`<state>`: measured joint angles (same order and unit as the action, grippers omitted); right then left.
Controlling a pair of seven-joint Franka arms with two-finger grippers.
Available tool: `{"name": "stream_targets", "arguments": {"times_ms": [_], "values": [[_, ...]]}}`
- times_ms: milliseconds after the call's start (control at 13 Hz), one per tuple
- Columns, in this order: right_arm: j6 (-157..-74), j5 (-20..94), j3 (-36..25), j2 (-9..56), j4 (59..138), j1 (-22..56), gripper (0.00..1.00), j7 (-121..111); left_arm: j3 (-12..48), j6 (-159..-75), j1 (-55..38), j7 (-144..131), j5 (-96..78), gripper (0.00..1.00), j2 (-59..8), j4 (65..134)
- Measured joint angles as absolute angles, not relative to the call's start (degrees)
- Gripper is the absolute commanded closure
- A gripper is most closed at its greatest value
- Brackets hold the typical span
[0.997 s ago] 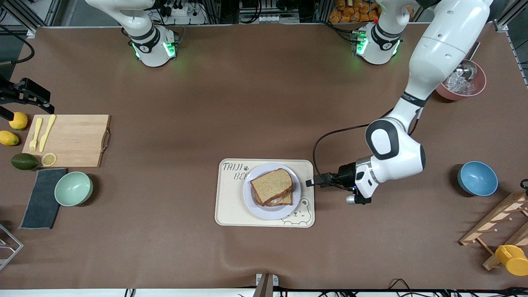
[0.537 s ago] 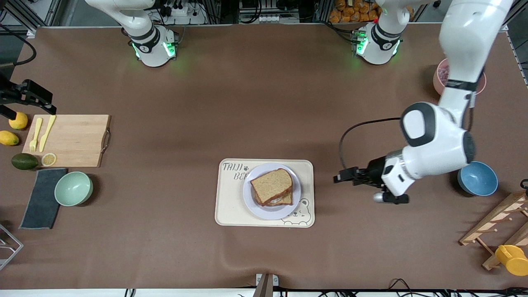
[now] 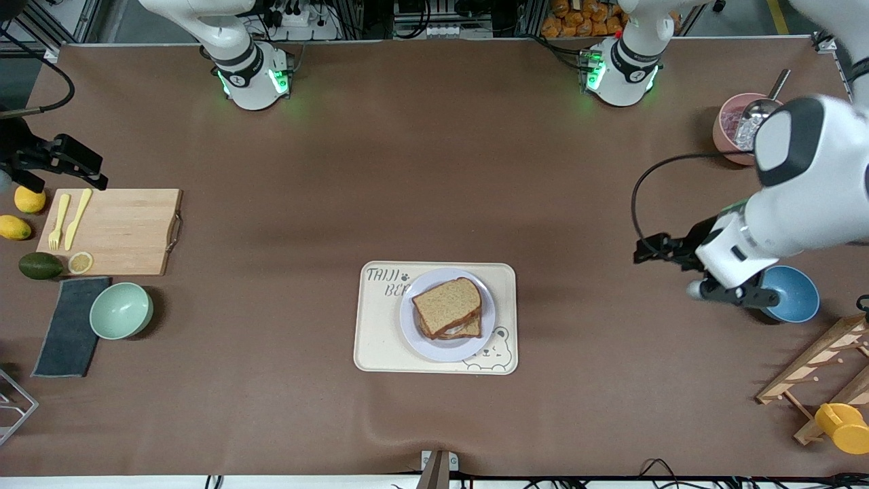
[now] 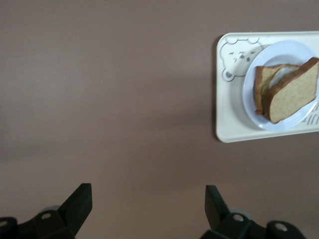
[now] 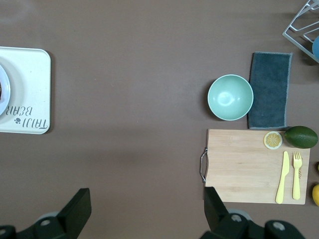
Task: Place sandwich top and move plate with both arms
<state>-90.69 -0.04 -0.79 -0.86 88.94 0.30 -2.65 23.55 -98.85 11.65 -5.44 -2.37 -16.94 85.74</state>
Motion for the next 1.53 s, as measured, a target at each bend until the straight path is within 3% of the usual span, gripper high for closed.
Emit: {"name": "stream_targets", "arguments": {"times_ms": [307, 613, 1150, 1534], "values": [[-90.4, -0.1, -0.9, -0.9, 88.9, 0.3, 0.0, -2.6, 23.4, -91.2, 14.3, -6.1, -0.7, 0.0, -9.5, 85.0], [-90.1, -0.1, -0.9, -0.9, 88.9, 0.3, 0.0, -2.6, 23.3, -84.0, 15.5, -6.1, -0.1, 0.0, -6.9, 82.1], [-89.9, -0.1, -1.0, -0.9, 88.9, 0.3, 0.0, -2.6, 22.7, -81.4, 16.3, -6.1, 1.1, 0.0, -3.7, 80.3], [-89.6, -0.1, -1.0, -0.9, 88.9, 0.3, 0.0, -2.6, 7.0, -82.3, 2.4, -6.3, 1.1, 0.0, -1.1, 84.0]]}}
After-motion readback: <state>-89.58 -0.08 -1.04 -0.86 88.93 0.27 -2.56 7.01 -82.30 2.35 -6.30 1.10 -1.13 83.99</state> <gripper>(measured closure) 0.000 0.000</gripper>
